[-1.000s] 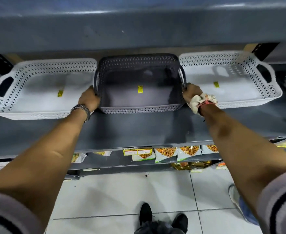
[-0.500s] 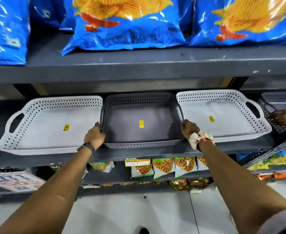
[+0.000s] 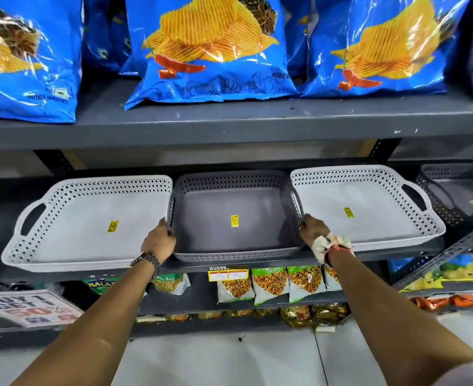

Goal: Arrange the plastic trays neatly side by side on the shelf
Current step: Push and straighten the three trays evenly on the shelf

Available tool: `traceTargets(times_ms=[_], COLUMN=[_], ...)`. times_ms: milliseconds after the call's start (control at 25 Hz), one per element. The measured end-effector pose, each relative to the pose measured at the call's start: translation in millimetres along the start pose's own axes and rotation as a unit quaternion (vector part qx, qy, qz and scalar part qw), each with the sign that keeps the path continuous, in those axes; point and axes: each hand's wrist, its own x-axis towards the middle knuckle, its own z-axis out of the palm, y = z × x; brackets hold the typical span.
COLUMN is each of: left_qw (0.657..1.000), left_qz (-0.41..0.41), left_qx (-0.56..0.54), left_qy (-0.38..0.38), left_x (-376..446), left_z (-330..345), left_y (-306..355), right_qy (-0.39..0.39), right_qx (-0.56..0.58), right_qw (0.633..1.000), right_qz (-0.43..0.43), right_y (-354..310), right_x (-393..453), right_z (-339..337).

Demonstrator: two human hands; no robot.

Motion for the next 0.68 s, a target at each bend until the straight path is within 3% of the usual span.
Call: traceTargets(times_ms=[680], left_qw=[0.997], left_qz=[0.01], left_qx=[0.06], left_qy=[0.041], left_x=[-2.6], left_z=[7.0], left_y=[-4.4], right_qy=[0.018], right_qx=[0.018], right_qw=[0.999], right_qz=[-0.021], right_y=[4.1], right_x=[-5.5], right_z=[-2.0])
